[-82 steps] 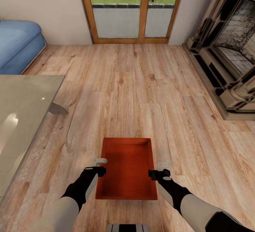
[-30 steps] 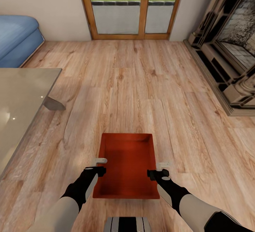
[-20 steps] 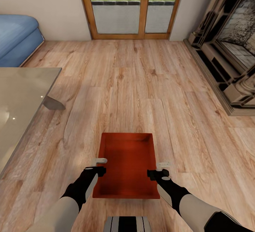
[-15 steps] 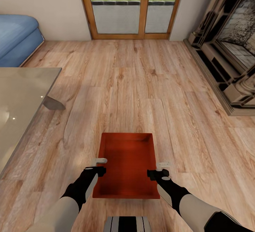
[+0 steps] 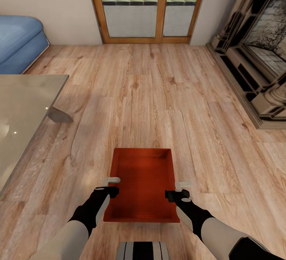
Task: Move the two storage containers from the living room to the garage. In the garage, place one container on the floor and stack the other container on top of it (either order is fine).
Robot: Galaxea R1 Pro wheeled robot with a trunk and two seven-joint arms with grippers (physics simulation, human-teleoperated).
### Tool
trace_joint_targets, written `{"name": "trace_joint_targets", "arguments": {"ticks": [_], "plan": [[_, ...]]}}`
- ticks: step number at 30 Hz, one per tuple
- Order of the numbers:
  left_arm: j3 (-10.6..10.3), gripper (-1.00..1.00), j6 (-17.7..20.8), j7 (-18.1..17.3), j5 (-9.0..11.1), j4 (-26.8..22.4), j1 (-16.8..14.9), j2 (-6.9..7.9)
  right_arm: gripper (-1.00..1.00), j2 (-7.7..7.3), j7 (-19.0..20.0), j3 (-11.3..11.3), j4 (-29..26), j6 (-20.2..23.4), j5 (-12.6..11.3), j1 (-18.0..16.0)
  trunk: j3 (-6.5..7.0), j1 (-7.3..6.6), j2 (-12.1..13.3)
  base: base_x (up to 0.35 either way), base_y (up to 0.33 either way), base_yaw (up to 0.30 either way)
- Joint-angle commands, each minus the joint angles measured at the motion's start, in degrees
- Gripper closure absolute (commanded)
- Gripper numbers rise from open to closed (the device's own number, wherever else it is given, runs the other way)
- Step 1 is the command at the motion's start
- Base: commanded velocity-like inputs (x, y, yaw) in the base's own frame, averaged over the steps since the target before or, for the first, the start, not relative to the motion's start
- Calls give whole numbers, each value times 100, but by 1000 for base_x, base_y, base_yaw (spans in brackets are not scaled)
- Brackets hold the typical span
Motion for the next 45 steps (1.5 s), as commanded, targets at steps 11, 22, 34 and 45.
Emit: {"name": "trace_joint_targets", "arguments": {"ticks": [11, 22, 34, 45], "plan": [[17, -100, 25, 12, 15, -1, 0, 13, -100, -2, -33, 49, -2, -7, -53, -4, -3, -1, -1, 0, 0, 0], [12, -100, 23, 12, 1, -7, 0, 57, -100, -2, -33, 49, -3, -7, -53, -4, -93, 109, -202, 0, 0, 0], [4, -100, 23, 12, 1, -9, 0, 54, -100, -2, -33, 49, -2, -7, -53, -4, -93, 109, -202, 0, 0, 0], [4, -100, 23, 12, -2, -9, 0, 52, -100, -2, -33, 49, -5, -7, -53, -4, -201, 241, -442, 0, 0, 0]]}}
